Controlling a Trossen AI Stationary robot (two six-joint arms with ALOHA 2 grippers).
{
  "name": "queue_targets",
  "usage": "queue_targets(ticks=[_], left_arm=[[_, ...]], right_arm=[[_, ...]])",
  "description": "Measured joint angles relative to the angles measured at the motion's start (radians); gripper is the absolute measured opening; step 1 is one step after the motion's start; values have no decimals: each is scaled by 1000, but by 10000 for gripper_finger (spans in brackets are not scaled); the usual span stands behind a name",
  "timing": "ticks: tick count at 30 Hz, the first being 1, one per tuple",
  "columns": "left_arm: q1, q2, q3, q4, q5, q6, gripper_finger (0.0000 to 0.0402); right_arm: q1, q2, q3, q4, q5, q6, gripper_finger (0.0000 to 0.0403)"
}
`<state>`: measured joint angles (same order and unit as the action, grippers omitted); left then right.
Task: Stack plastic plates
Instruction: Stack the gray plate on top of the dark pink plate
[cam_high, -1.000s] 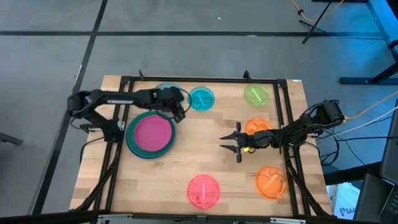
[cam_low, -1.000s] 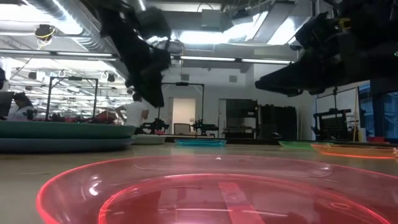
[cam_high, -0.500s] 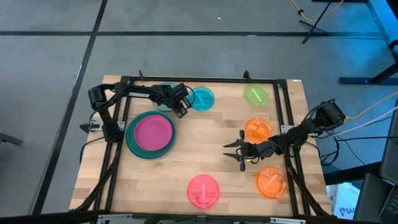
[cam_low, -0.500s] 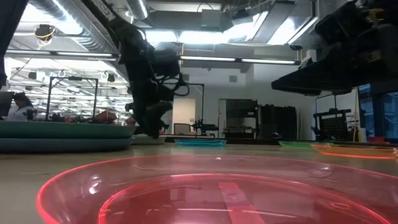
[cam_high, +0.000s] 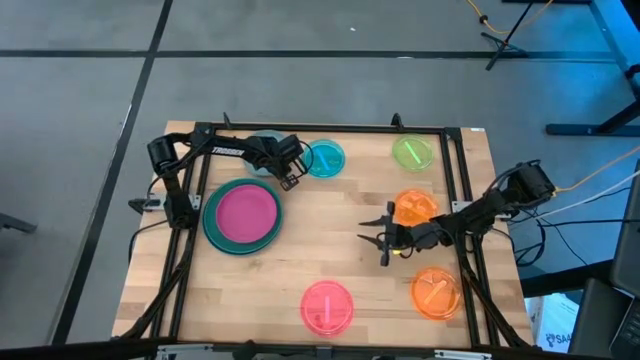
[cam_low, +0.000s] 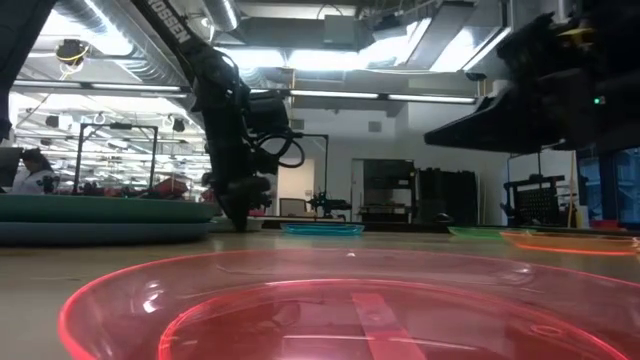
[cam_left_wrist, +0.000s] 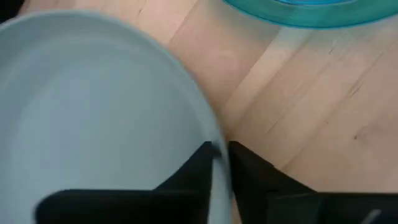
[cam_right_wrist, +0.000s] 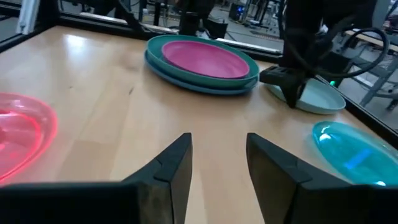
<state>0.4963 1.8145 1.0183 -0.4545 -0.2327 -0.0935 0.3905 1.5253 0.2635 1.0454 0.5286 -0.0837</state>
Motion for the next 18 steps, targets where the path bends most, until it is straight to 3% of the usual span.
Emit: queue_targets(ticks=[3,10,18], left_arm=[[-8,-9,0,-13,-49,19,8],[-66,-148,17,-96,-158,33,9],[-278,-383,17,-320,-118,-142,8]], right_arm=[[-21,0,8,0,-3,0,143],[-33,0,11,2,3,-4,143],[-55,0,17,36,-17,-55,143]])
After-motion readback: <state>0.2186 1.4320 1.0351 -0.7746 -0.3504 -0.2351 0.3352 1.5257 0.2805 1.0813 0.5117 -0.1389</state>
